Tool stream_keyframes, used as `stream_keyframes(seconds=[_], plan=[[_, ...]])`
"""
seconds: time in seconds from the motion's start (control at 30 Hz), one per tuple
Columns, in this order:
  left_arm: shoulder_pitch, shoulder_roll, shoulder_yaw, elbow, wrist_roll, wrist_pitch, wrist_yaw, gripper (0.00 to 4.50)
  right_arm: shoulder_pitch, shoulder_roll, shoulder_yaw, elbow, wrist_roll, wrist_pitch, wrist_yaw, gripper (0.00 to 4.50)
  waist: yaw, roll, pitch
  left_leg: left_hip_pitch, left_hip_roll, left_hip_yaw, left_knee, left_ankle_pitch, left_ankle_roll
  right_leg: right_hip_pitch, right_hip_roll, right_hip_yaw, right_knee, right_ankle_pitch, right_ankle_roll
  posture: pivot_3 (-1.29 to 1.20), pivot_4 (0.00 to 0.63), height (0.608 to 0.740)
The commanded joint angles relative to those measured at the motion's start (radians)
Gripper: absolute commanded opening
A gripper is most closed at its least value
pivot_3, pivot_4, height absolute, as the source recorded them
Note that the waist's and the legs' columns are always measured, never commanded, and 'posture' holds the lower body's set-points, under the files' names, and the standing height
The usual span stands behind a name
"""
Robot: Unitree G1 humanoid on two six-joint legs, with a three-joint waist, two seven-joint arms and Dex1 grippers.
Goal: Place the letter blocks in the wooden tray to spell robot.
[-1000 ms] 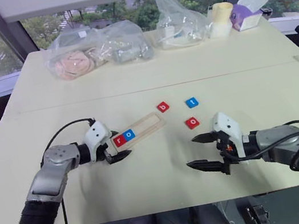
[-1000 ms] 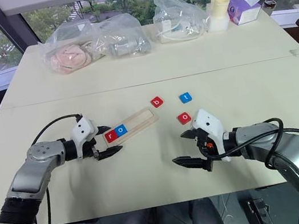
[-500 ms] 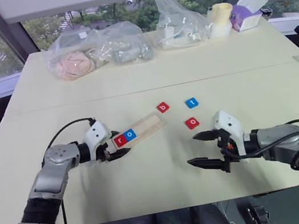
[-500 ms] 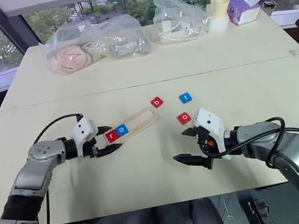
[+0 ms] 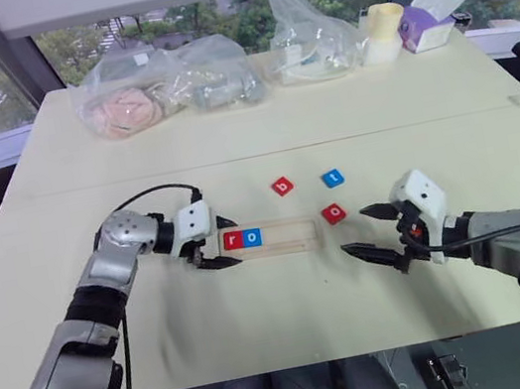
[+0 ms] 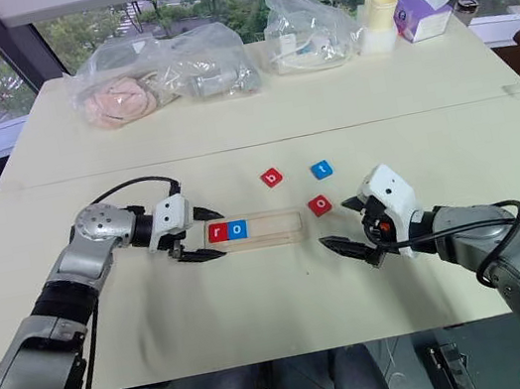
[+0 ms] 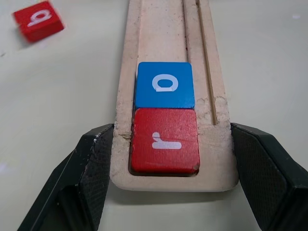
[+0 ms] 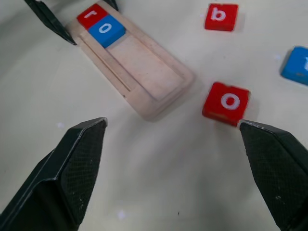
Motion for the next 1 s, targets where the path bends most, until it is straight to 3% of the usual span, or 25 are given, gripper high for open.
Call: stream_keyframes(seconds=[0.03, 0.07, 0.17, 0.3, 0.43, 0.7, 1.0], plan=[[-0.008, -0.010, -0.016, 0.025, 0.023, -0.020, -0.029, 3.13, 0.007, 0.016, -0.030, -0.053, 0.012, 0.000, -0.024, 4.50, 0.000, 0.000, 0.000, 0.000, 0.000, 0.000, 0.000, 0.000, 0.000, 0.000, 0.000, 0.000, 0.000, 0.000, 0.000, 0.00, 0.150, 0.740], [-0.010, -0.011, -0.015, 0.028, 0.025, -0.020, -0.030, 3.13, 0.008, 0.018, -0.029, -0.057, 0.012, 0.002, -0.027, 4.50, 0.000, 0.000, 0.000, 0.000, 0.000, 0.000, 0.000, 0.000, 0.000, 0.000, 0.000, 0.000, 0.000, 0.000, 0.000, 0.00, 0.150, 0.740], [-0.009, -0.009, -0.022, 0.037, 0.031, 0.007, -0.047, 4.48, 0.018, 0.027, -0.028, -0.074, 0.018, 0.011, -0.042, 4.50, 0.000, 0.000, 0.000, 0.000, 0.000, 0.000, 0.001, 0.000, 0.000, 0.000, 0.000, 0.000, 0.001, 0.000, 0.000, 0.00, 0.150, 0.740], [-0.002, -0.010, -0.010, 0.033, 0.048, -0.005, -0.004, 4.48, 0.002, 0.034, -0.031, -0.062, 0.012, 0.030, -0.060, 4.50, 0.000, 0.000, 0.000, 0.000, 0.000, 0.000, 0.001, 0.000, 0.000, 0.000, 0.000, 0.000, 0.001, 0.000, 0.000, 0.00, 0.150, 0.740], [0.013, 0.032, 0.024, -0.021, 0.010, 0.071, -0.027, 4.48, -0.110, 0.086, -0.004, 0.005, -0.007, 0.077, -0.139, 4.50, -0.005, 0.000, 0.000, 0.002, 0.000, 0.000, 0.002, 0.000, 0.000, 0.001, 0.000, 0.000, 0.003, 0.000, 0.000, 0.00, 0.150, 0.740], [0.085, 0.196, 0.252, -0.245, -0.212, 0.520, 0.001, 4.48, -0.520, 0.358, 0.222, 0.398, -0.178, 0.073, -0.280, 4.50, -0.035, -0.004, 0.003, 0.002, 0.002, -0.003, 0.002, 0.000, 0.000, -0.006, 0.004, 0.002, 0.015, 0.000, -0.001, 0.00, 0.150, 0.740], [0.332, 0.170, 0.546, -0.684, -0.474, 0.887, 0.300, 4.48, -0.685, 0.535, 0.323, 0.691, -0.349, -0.022, -0.327, 4.50, -0.029, -0.004, 0.004, 0.001, 0.000, -0.003, -0.001, 0.001, -0.001, -0.008, 0.002, 0.005, 0.015, 0.000, 0.000, 0.00, 0.150, 0.740]])
